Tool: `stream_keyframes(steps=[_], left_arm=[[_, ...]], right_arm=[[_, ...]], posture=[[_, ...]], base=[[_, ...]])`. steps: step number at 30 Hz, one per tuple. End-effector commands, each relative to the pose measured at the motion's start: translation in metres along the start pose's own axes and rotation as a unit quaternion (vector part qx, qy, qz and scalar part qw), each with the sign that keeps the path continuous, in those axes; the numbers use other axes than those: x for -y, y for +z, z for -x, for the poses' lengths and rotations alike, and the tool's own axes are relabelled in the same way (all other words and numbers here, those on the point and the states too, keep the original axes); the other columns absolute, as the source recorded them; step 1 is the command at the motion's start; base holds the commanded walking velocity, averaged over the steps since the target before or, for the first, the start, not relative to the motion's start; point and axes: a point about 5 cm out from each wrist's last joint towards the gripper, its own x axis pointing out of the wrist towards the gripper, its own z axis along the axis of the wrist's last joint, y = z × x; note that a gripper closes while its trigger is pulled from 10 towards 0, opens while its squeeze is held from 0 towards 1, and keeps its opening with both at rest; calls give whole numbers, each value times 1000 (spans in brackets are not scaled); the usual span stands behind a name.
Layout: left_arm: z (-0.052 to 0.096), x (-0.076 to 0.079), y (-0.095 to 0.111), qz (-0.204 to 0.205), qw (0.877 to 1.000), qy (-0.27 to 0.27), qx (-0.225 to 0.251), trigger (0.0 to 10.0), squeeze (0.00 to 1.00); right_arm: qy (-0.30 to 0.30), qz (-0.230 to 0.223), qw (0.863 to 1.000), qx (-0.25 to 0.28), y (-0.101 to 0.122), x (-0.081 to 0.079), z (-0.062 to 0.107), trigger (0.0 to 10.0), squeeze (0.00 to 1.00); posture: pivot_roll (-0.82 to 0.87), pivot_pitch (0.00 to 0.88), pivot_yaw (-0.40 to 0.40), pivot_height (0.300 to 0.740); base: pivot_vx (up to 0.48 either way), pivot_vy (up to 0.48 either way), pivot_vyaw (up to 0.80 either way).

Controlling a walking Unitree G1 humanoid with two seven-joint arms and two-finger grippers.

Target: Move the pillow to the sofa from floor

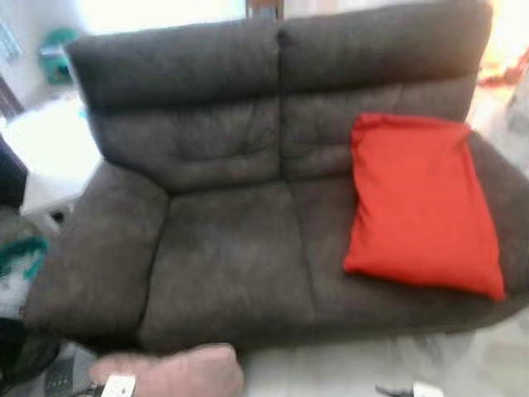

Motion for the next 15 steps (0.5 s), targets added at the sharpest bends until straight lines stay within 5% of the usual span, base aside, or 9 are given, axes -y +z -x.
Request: stream_keyframes(steps=[1,4,9,15], left_arm=[[3,-8,-6,0,1000,11,-9,10000,0],[3,-8,-6,0,1000,12,-9,10000,0],[3,-8,-6,2,1000,12,-9,10000,0],[3,-8,-6,2,1000,12,-9,10000,0]], right_arm=[[12,9,1000,4,3,-9,-1,10000,0],[12,21,1000,5,3,-9,-1,10000,0],[20,15,1000,2,3,-10,-1,10000,0],[24,18,1000,0,2,-10,-1,10000,0]], posture=[[-38,14,45,740],[-37,15,44,740],[-36,16,44,740],[-35,18,43,740]], base=[[0,394,0],[0,398,0],[0,393,731],[0,389,0]])
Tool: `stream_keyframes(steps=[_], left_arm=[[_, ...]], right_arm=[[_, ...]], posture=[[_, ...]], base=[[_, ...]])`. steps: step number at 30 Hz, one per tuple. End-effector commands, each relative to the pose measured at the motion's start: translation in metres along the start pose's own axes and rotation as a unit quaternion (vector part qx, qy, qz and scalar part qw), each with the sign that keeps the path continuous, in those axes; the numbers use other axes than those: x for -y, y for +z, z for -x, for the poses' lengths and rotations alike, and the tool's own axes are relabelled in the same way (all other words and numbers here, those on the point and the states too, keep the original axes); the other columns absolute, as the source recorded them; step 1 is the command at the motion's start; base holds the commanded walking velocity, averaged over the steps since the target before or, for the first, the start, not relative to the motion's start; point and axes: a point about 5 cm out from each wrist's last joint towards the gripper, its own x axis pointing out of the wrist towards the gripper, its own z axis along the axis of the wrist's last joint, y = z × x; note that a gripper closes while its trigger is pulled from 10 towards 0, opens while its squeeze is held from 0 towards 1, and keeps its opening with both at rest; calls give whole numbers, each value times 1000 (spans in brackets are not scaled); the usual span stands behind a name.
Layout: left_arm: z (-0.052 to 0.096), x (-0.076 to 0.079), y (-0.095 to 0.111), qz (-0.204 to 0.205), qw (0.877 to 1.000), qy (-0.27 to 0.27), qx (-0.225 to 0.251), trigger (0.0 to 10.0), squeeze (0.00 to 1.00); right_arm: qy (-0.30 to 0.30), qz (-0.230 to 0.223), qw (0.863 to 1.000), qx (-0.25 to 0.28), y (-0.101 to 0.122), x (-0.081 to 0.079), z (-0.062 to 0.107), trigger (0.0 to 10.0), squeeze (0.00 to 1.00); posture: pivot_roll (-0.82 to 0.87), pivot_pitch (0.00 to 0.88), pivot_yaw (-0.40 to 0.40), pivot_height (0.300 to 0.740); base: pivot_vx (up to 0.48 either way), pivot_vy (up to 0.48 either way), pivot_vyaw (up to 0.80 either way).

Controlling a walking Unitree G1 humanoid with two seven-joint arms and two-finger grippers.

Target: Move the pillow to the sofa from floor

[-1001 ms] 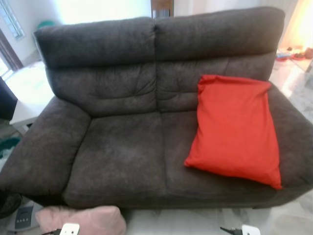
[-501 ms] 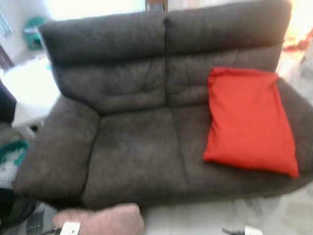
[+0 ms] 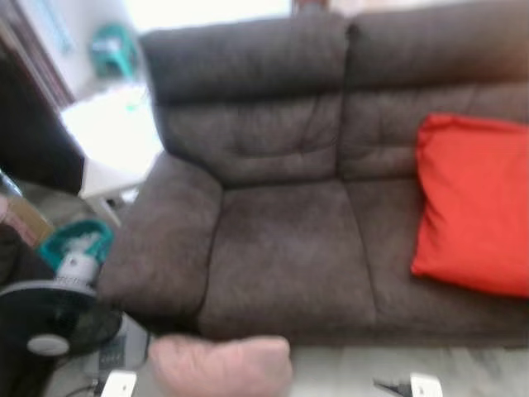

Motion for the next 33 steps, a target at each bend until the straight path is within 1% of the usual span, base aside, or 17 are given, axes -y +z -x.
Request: stream_keyframes(steps=[1,6,10,11,14,19,26,33], left_arm=[[1,-7,1,0,1000,10,2,10000,0],[1,-7,1,0,1000,10,2,10000,0],[1,-7,1,0,1000,10,2,10000,0],[1,-7,1,0,1000,10,2,10000,0],[1,-7,1,-1,1000,10,2,10000,0],[1,-7,1,-1,1000,10,2,10000,0],[1,-7,4,-3,1000,17,14,10000,0],[1,-7,8,8,999,26,42,10000,0]], right_arm=[[9,3,1000,-5,-3,-5,0,10000,0],[11,8,1000,-5,-3,-5,0,10000,0],[8,-3,1000,-6,-3,-5,0,10000,0],[5,-13,1000,-2,-3,-5,0,10000,0],[1,-23,1000,1,-3,-5,0,10000,0],[0,-20,1000,1,-3,-4,0,10000,0],[-2,-23,1000,2,-3,-4,0,10000,0],[-12,-41,999,26,0,-2,0,10000,0]], posture=[[-35,18,43,740],[-35,18,43,740],[-34,19,44,740],[-35,19,44,740],[-34,18,44,740],[-32,18,43,740],[-31,20,40,740],[-29,15,29,740]], base=[[0,386,0],[0,385,245],[0,382,0],[0,386,0],[0,384,0],[0,377,0],[0,0,0],[0,0,0]])
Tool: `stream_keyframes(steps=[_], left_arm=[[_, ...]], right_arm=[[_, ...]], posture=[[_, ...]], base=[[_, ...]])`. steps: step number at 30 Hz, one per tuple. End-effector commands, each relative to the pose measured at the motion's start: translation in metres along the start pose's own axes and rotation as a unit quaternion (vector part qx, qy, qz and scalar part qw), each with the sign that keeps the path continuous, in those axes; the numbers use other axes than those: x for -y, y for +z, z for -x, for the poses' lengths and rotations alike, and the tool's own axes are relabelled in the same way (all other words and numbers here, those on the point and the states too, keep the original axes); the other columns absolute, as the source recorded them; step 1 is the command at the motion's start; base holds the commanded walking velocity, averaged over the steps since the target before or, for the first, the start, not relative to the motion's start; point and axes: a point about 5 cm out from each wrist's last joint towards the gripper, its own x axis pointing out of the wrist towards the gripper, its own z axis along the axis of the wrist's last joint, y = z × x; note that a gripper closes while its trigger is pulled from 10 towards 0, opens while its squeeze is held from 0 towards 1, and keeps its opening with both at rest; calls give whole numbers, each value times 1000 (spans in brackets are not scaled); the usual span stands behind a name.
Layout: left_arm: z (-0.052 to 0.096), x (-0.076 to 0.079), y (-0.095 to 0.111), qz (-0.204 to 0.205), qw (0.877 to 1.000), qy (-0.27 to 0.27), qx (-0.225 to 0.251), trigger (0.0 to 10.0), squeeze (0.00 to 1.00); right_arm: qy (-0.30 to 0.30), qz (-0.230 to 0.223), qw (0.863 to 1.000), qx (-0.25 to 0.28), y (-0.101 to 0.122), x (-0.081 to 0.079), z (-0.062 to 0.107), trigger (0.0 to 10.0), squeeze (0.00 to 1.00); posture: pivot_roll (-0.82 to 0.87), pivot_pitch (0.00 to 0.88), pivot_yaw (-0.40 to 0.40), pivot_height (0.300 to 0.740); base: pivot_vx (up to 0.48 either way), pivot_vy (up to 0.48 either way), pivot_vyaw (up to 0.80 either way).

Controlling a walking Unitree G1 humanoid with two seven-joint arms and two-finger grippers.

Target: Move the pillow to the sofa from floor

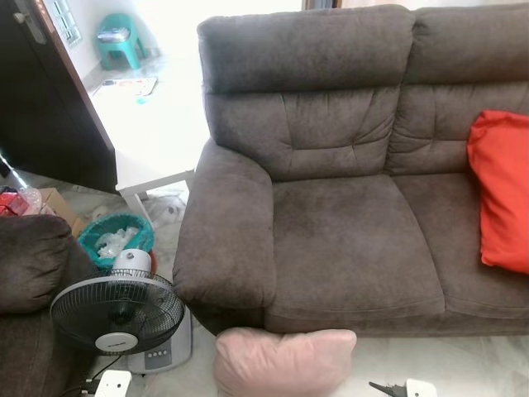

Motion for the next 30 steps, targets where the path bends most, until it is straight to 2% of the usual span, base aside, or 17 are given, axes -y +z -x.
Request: stream_keyframes(steps=[1,5,19,24,26,27,28,29,30], left_arm=[[1,-2,1,11,1000,9,14,10000,0],[1,0,4,22,999,12,33,10000,0],[-2,9,13,42,998,8,51,10000,0],[-3,9,18,47,996,11,69,10000,0],[-2,8,24,43,994,15,96,10000,0],[-4,13,45,40,990,13,136,10000,0],[-7,29,91,28,978,7,204,10000,0],[-5,42,127,20,965,2,260,10000,0],[-2,50,150,15,955,-1,295,10000,0]], right_arm=[[-3,-10,1000,15,3,0,0,10000,0],[-7,-10,1000,27,5,2,0,10000,0],[-12,-1,999,39,16,5,-1,10000,0],[-15,-5,998,53,21,5,-1,10000,0],[-11,-8,996,83,27,4,-1,10000,0],[-10,-11,995,95,29,3,0,10000,0],[-9,-16,994,105,31,3,0,10000,0],[-9,-21,993,113,32,3,0,10000,0],[-9,-23,993,118,33,2,0,10000,0]], posture=[[-27,12,25,740],[-26,2,10,740],[-13,0,-43,740],[10,0,-39,740],[9,0,-30,740],[4,0,-28,740],[1,0,-27,740],[-4,0,-27,740],[-6,0,-27,740]], base=[[0,0,0],[0,0,0],[0,0,0],[0,0,0],[0,0,0],[0,0,0],[0,0,0],[0,0,0],[0,0,0]])
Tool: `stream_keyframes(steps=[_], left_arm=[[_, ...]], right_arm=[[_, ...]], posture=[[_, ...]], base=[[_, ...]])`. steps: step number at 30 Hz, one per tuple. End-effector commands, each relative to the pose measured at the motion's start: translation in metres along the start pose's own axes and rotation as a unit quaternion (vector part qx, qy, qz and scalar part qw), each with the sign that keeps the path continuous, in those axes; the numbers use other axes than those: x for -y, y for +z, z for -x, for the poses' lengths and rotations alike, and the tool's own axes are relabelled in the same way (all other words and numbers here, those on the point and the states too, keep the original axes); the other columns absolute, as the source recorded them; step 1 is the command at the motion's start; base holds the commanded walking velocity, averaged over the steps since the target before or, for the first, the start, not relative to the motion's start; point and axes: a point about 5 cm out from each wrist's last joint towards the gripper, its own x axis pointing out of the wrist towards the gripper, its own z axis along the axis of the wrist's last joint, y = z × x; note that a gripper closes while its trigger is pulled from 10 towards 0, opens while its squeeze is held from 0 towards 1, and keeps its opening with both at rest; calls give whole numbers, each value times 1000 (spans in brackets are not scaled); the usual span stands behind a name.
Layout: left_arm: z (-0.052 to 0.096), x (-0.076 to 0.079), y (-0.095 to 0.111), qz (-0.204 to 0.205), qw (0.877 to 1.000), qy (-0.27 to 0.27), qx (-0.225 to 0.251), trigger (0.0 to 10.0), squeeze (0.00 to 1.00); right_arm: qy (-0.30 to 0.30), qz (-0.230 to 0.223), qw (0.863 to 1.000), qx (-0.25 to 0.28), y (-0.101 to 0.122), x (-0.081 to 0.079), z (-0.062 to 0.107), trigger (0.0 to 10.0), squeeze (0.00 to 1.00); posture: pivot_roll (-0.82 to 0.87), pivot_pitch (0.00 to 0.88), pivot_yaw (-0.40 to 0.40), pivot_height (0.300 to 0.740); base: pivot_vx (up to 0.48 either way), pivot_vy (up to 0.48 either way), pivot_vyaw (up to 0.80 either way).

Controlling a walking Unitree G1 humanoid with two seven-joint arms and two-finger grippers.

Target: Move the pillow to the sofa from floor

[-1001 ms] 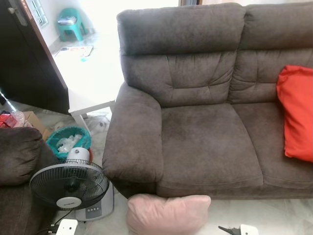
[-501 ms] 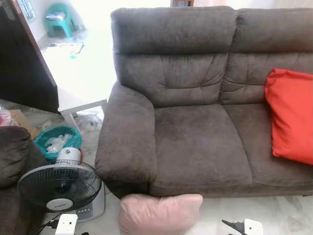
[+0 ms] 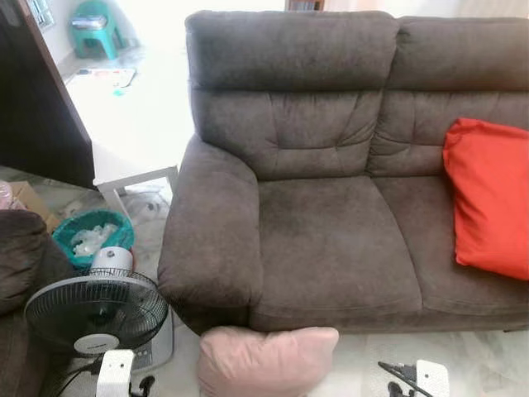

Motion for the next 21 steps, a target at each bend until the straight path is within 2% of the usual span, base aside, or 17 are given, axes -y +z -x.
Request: stream_keyframes(steps=[1,3,4,6,9,10,12,13,14,15,18,21], left_arm=[[-16,18,58,-17,994,-11,108,10000,0],[-18,23,88,-22,984,-13,177,10000,0],[-18,23,88,-22,984,-13,177,10000,0],[-15,25,108,-34,972,-13,231,10000,0],[0,32,135,-50,941,-12,333,10000,0],[2,33,137,-54,939,-11,341,10000,0],[7,33,141,-55,932,-7,358,10000,0],[11,32,143,-60,928,-5,369,10000,0],[16,31,145,-66,922,-4,381,10000,0],[19,30,145,-74,919,-4,387,10000,0],[26,29,141,-86,915,0,393,10000,0],[31,28,136,-81,918,6,388,10000,0]], right_arm=[[4,-10,1000,17,4,-4,-1,10000,0],[2,-8,999,36,8,-5,-1,10000,0],[2,-8,999,36,8,-5,-1,10000,0],[-4,-6,999,51,10,-4,0,10000,0],[-8,-6,997,74,14,-4,1,10000,0],[-9,-5,997,77,14,-3,1,10000,0],[-10,-7,992,126,32,-5,-1,10000,0],[-4,6,971,238,83,-8,-1,10000,0],[9,17,929,370,143,-17,15,10000,0],[13,19,915,403,157,-21,22,10000,0],[18,17,899,437,169,-26,32,10000,0],[26,37,894,446,167,-31,37,10000,0]], posture=[[-6,0,-27,740],[-4,0,-32,740],[-4,0,-32,740],[-3,0,-40,740],[13,0,-50,740],[13,0,-50,740],[25,0,-57,740],[24,0,-56,740],[20,0,-52,740],[19,0,-51,740],[36,0,-51,740],[54,0,-62,740]], base=[[0,0,0],[0,0,0],[0,0,0],[0,0,0],[0,0,0],[0,0,0],[0,0,0],[0,0,0],[0,0,0],[0,0,0],[0,0,0],[0,0,0]])
